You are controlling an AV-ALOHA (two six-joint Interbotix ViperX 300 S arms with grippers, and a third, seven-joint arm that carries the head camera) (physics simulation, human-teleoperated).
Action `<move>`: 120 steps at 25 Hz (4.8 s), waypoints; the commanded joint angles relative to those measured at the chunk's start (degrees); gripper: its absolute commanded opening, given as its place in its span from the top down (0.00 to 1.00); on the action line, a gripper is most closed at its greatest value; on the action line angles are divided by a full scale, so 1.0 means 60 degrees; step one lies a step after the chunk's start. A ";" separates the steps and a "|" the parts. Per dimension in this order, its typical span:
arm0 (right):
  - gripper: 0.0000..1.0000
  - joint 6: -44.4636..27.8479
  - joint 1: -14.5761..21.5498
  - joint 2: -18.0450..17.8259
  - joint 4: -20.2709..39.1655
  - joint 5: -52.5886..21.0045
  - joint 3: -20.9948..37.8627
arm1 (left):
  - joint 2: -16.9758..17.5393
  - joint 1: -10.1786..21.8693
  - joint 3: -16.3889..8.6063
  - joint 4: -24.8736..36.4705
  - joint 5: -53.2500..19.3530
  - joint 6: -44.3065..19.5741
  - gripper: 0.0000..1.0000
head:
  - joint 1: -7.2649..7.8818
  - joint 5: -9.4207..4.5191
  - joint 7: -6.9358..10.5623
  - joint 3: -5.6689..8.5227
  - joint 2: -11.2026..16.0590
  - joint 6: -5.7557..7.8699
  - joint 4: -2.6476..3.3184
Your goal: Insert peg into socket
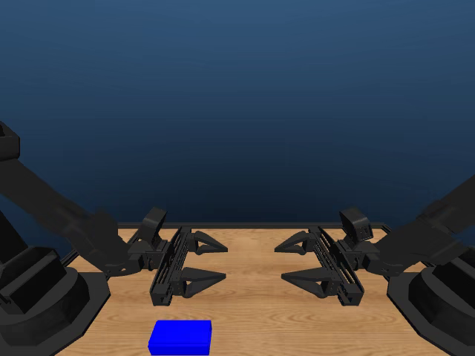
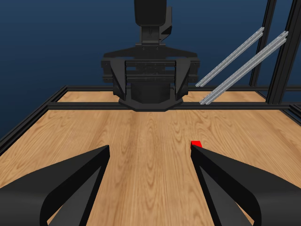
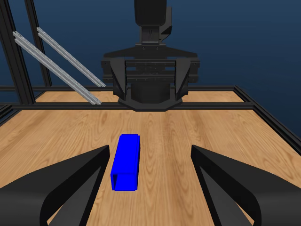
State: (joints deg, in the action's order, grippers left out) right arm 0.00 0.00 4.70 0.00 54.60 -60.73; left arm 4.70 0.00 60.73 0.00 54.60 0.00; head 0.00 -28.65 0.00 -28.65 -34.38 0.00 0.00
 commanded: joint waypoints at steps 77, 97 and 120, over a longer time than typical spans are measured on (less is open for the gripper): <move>1.00 -0.0475 0.3883 -0.0241 -0.5759 -0.2994 -0.0453 | 0.0272 0.2720 -0.0772 -0.3523 -0.5869 0.0178 1.00 | -0.0275 -0.3442 0.0955 0.0741 0.0429 0.0083 0.0154; 1.00 -0.0201 0.2196 -0.0722 -0.3443 -0.5936 0.2561 | 0.0389 0.2638 -0.1457 -0.2697 -0.6955 -0.0224 1.00 | 0.0466 -0.3042 0.0690 0.0662 0.0345 -0.0070 -0.0119; 1.00 -0.1239 0.2052 -0.1732 -0.2193 -0.6823 0.4022 | 0.0162 0.2577 -0.1813 -0.2250 -0.7248 -0.0538 1.00 | 0.0499 -0.2933 0.0638 0.0681 0.0364 -0.0116 -0.0138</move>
State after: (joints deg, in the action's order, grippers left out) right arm -7.22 12.87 -5.91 -13.88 13.33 -39.24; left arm 4.55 15.19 51.18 -13.57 9.23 -2.88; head 2.99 -46.97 3.89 -25.18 -31.69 -0.61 -0.79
